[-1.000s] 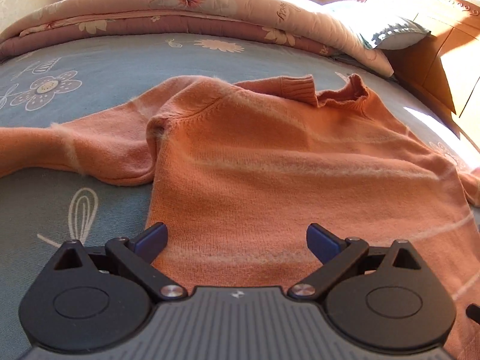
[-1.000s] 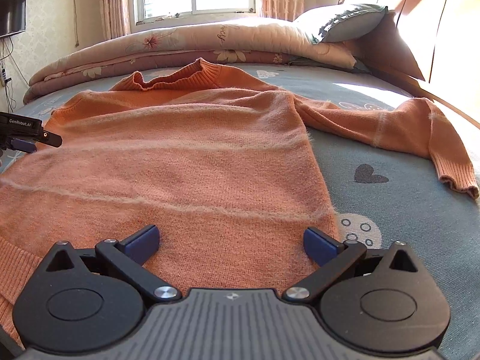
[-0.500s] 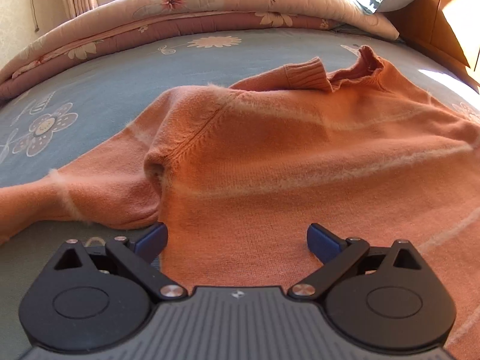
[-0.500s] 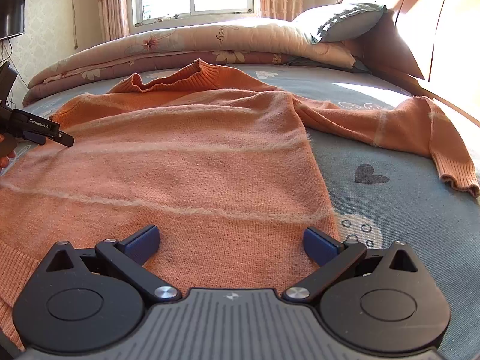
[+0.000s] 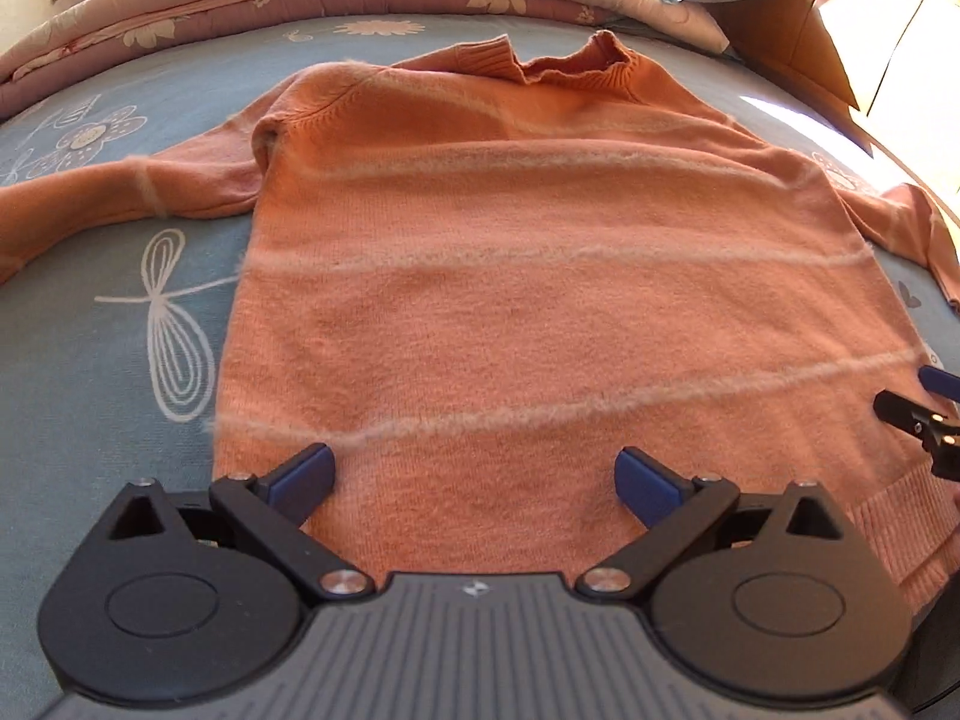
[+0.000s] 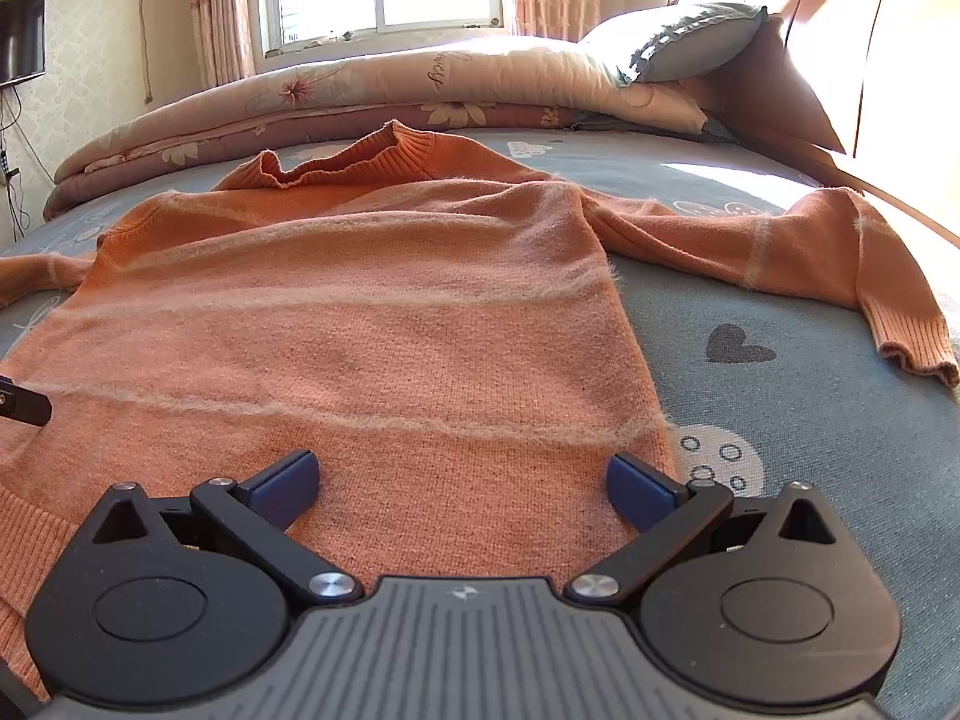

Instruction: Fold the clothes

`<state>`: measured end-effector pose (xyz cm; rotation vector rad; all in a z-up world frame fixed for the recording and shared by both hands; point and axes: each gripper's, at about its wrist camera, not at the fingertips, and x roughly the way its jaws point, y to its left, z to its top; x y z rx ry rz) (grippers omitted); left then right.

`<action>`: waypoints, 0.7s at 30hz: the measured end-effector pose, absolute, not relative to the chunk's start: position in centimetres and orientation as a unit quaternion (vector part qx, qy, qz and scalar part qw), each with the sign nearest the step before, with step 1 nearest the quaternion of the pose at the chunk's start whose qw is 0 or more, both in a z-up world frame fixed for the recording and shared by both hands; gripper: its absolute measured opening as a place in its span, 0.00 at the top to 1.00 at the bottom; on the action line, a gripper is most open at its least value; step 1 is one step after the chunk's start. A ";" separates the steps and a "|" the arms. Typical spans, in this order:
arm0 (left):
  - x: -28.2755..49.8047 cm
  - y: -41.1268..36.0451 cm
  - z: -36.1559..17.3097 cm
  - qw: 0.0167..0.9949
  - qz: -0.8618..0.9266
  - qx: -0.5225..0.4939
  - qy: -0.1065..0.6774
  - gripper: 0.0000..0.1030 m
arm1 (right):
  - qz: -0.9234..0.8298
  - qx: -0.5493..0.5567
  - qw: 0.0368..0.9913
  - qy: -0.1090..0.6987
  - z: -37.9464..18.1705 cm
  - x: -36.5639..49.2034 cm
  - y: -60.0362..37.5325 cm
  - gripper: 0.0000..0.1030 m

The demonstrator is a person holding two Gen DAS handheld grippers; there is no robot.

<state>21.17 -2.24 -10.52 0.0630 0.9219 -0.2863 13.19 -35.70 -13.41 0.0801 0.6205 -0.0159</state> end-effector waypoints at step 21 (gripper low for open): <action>15.7 -4.8 -11.5 0.912 -0.137 0.033 0.385 0.01 | 0.011 0.029 0.947 0.319 -13.2 8.3 -35.4 0.00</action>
